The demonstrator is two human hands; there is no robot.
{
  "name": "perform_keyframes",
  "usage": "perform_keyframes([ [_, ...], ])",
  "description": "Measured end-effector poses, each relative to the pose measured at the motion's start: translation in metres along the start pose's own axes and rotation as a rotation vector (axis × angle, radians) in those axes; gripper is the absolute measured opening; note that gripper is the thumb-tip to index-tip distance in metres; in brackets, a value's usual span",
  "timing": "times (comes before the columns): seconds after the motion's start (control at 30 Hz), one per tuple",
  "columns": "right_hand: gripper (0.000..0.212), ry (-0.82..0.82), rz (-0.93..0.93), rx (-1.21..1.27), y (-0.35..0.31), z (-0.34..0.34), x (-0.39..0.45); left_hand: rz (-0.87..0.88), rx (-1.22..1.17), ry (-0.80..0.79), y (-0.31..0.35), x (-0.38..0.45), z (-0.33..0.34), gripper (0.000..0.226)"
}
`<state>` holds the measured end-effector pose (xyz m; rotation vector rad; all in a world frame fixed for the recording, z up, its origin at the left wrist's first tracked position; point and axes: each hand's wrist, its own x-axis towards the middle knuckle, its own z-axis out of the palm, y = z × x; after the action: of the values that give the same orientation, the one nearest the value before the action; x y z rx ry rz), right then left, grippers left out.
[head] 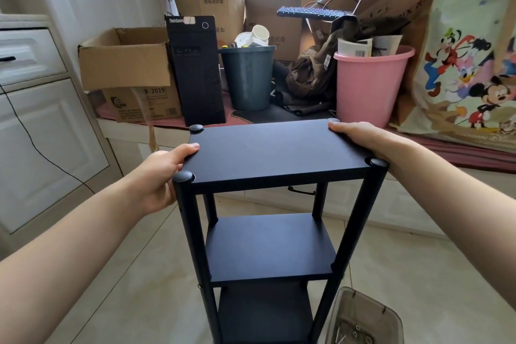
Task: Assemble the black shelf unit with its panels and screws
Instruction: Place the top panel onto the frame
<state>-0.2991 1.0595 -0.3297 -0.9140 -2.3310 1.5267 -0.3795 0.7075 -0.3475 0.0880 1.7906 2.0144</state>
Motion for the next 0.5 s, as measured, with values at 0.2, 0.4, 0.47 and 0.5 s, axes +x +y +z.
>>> perform_keyframes([
  [0.2, 0.029, -0.010, 0.032, 0.073, 0.003, -0.005, 0.001, 0.020, 0.024, 0.028, 0.002, 0.000, 0.002, 0.025],
  [0.4, 0.023, -0.034, 0.042, 0.139, 0.009, -0.008, 0.003, 0.033, 0.029, 0.080, 0.001, 0.000, 0.007, 0.026],
  [0.47, 0.027, 0.027, 0.037, 0.044, 0.006, -0.003, 0.005, 0.039, 0.030, 0.096, 0.002, 0.001, 0.007, 0.027],
  [0.5, 0.030, 0.048, 0.031, 0.011, 0.006, -0.002, 0.005, 0.038, 0.030, 0.100, 0.002, 0.002, 0.007, 0.028],
])
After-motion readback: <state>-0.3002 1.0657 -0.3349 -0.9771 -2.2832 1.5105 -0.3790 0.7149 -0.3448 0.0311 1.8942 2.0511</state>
